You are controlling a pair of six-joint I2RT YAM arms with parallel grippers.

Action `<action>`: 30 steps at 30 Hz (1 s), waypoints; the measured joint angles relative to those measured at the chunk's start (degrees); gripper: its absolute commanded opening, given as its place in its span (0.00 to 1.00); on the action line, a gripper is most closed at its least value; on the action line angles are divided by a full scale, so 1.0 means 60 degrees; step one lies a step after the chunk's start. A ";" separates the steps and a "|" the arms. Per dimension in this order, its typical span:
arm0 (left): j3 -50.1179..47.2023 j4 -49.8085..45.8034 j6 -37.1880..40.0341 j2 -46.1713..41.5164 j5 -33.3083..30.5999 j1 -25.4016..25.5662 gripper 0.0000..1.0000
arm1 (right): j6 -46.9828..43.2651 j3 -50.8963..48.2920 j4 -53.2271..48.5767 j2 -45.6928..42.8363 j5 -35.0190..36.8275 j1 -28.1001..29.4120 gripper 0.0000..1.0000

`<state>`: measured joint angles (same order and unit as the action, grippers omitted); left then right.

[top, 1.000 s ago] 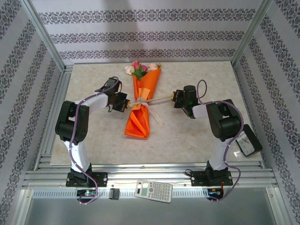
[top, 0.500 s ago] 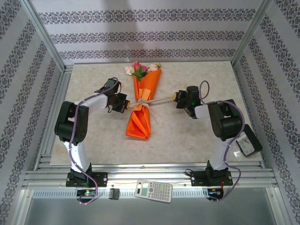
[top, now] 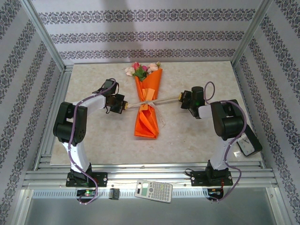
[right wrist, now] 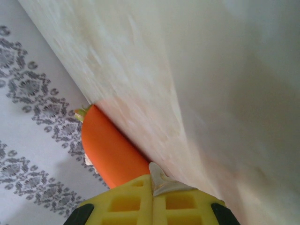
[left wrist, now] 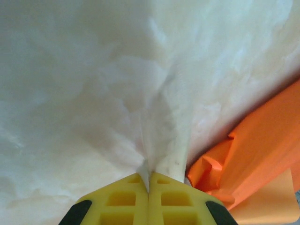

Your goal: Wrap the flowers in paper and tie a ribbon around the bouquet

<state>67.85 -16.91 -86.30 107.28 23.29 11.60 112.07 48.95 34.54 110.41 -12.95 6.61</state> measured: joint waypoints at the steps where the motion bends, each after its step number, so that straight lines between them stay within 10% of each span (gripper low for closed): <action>1: 0.0000 -0.0004 0.0000 0.0000 0.0007 -0.0015 0.00 | -0.0004 0.0000 0.0000 0.0000 0.0000 -0.0051 0.00; 8: 0.0000 0.0073 -0.0029 0.0007 0.0036 0.0069 0.00 | -0.0109 0.0011 -0.0007 0.0000 0.0047 -0.0062 0.00; 13: 0.0153 0.0080 -0.0109 0.0087 -0.0109 0.0157 0.41 | -0.0171 0.0171 -0.0109 0.0000 0.0368 -0.0062 0.00; 20: 0.1005 -0.0841 -0.0004 -0.0124 -0.0506 0.0262 0.68 | -0.0463 0.0444 -0.0871 -0.0011 0.0423 -0.0062 0.44; 30: 0.1916 -0.2499 0.1628 -0.1038 -0.0922 0.0321 1.00 | -0.2113 0.1581 -0.4615 -0.1829 -0.0266 -0.0062 0.61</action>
<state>79.35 -31.90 -76.53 101.06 17.76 13.52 99.39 58.43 6.85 99.44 -14.55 6.24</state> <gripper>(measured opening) 0.991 0.584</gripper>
